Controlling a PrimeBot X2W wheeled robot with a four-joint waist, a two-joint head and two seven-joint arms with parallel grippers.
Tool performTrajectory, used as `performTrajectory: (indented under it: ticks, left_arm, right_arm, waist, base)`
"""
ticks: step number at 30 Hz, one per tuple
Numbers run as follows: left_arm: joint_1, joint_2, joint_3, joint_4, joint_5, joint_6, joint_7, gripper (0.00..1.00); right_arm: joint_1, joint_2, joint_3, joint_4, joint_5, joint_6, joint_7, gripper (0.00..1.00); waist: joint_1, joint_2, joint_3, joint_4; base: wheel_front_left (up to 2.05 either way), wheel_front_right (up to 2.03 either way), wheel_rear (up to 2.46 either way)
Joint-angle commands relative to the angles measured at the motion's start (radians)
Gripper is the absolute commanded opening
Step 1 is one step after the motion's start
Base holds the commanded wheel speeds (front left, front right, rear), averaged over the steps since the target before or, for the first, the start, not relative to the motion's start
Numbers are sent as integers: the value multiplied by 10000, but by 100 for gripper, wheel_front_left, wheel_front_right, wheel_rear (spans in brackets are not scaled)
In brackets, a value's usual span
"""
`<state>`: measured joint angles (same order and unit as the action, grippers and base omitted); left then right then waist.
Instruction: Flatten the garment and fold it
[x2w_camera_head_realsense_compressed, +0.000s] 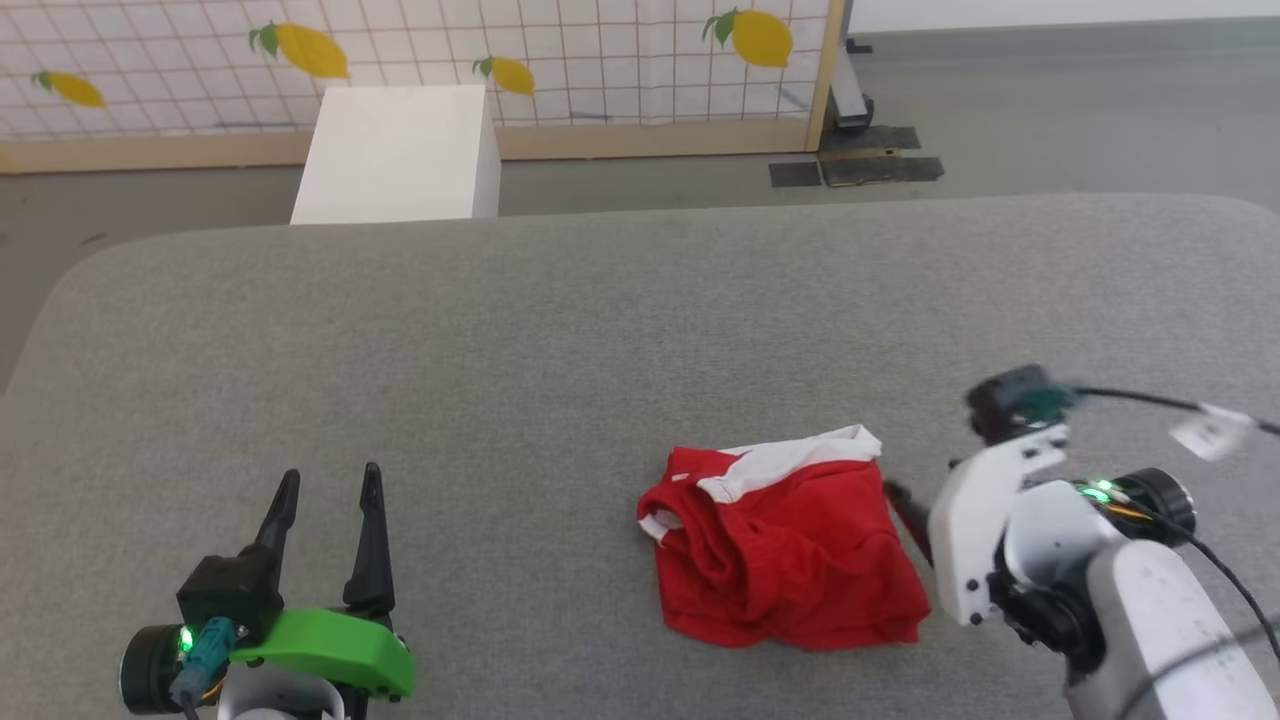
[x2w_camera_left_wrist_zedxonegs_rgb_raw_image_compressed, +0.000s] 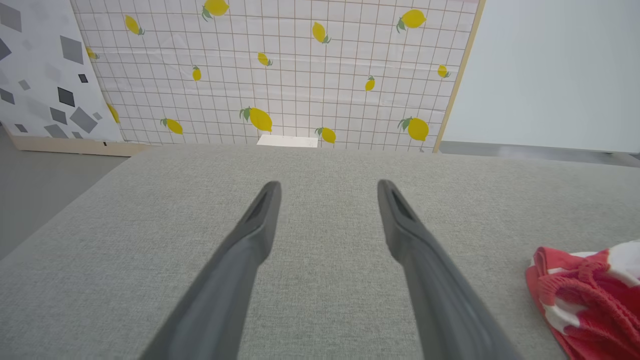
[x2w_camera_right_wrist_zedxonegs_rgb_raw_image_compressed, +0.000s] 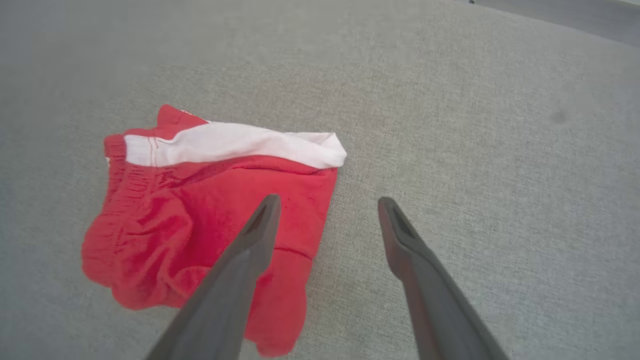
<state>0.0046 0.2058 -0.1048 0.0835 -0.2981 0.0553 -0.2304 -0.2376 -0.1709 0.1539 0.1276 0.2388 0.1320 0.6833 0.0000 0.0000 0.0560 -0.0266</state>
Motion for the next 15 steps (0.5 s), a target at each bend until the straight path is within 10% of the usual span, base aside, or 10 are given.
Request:
performTrajectory:
  ticks: [1,15]
  left_arm:
    - [-32,13,-12,-29,-67,62,-23,100]
    - [-334,-19,-135,82,-149,2,-124,100]
  right_arm:
    - [-246,-39,204,209,-110,-13,569,100]
    - [-718,360,733,2568,-924,-13,1697,100]
  waist:
    - [0,0,133,163]
    - [0,0,834,1022]
  base:
    - [0,0,0]
    - [0,0,0]
